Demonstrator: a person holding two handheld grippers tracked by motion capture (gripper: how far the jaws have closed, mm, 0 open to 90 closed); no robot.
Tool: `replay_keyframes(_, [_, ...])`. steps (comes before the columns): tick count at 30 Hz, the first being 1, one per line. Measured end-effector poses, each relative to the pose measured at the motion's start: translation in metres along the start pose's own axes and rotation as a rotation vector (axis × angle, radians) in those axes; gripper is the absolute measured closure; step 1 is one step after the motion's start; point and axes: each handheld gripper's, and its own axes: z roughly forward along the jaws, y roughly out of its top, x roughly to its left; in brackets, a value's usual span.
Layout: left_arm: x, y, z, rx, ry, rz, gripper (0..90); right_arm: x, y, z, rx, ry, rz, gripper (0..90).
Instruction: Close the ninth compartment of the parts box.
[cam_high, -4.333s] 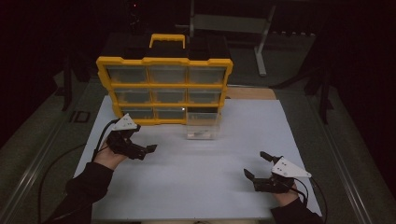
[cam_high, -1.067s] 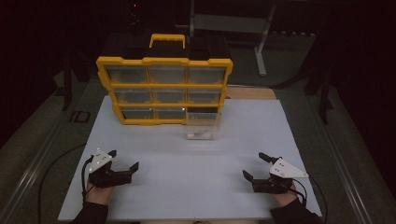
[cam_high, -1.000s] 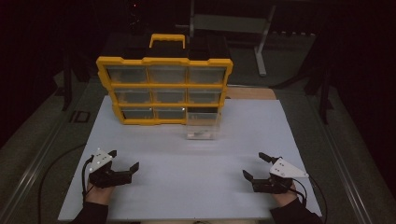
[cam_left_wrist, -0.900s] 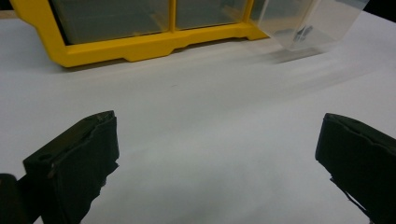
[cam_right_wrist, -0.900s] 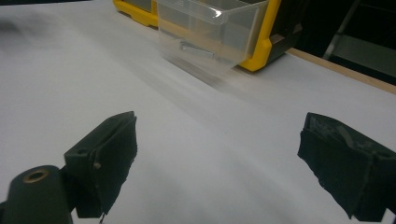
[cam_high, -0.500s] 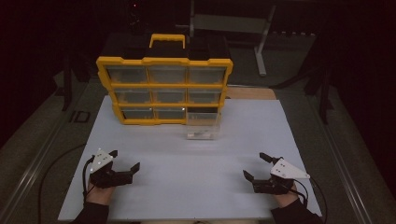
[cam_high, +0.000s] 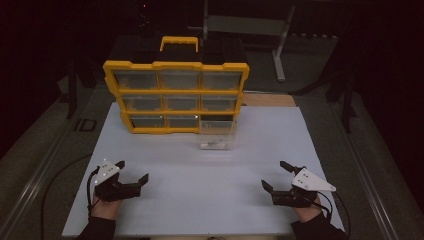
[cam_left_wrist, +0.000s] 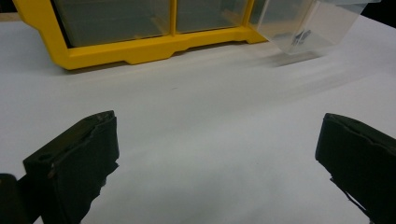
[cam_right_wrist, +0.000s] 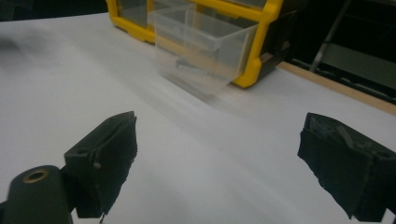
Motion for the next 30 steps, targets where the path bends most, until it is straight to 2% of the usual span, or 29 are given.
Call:
replay_keyframes(10, [-0.001, 0.001, -0.002, -0.005, 0.002, 0.003, 0.0, -0.006, 0.031, -0.011, -0.028, -0.031, -0.017, 11.3])
replay_keyframes(19, [-0.001, 0.0, -0.001, -0.004, -0.003, 0.004, 0.0, -0.006, 0.058, -0.01, -0.063, -0.072, -0.025, 10.6])
replay_keyframes(26, [-0.002, 0.0, -0.001, -0.003, -0.003, 0.007, 0.1, -0.001, 0.074, -0.003, -0.079, -0.067, -0.047, 10.6])
replay_keyframes(30, [-0.001, 0.0, -0.002, -0.004, -0.003, 0.005, 0.0, 0.008, 0.087, 0.005, -0.092, -0.049, -0.061, 10.6])
